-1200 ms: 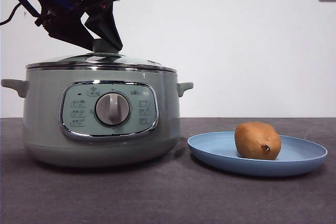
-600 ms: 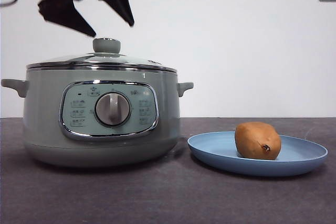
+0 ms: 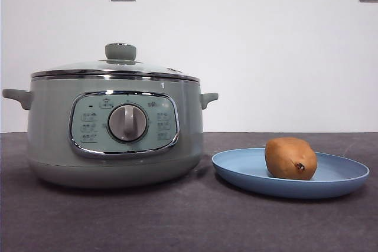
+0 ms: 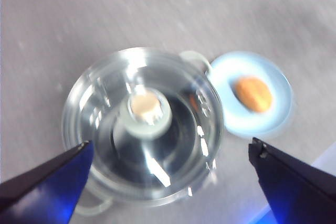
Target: Take the potato out from the steamer,put the potato on the plate,close the lid
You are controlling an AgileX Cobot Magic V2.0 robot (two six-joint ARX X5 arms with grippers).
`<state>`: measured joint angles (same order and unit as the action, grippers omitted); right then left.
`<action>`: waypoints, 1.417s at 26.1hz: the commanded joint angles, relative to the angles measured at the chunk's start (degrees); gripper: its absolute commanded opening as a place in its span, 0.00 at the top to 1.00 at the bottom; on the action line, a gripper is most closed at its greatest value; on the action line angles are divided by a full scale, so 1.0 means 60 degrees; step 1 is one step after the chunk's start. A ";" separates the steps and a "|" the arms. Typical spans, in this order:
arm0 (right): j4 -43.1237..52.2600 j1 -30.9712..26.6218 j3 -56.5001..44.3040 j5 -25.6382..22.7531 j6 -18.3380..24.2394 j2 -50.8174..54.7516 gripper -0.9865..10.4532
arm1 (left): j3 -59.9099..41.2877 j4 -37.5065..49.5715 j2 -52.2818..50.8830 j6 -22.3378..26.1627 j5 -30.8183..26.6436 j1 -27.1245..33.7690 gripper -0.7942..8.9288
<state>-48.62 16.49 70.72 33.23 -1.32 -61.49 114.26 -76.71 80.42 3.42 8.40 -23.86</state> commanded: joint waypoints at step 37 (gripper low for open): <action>-0.0127 0.0007 0.0018 0.0146 0.0488 0.0022 0.91 | -0.0044 0.0011 -0.0943 -0.1209 -0.0350 -0.0058 0.92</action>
<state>-49.67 16.49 70.72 34.09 1.28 -61.47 114.85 -76.62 77.08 1.63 7.40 -24.38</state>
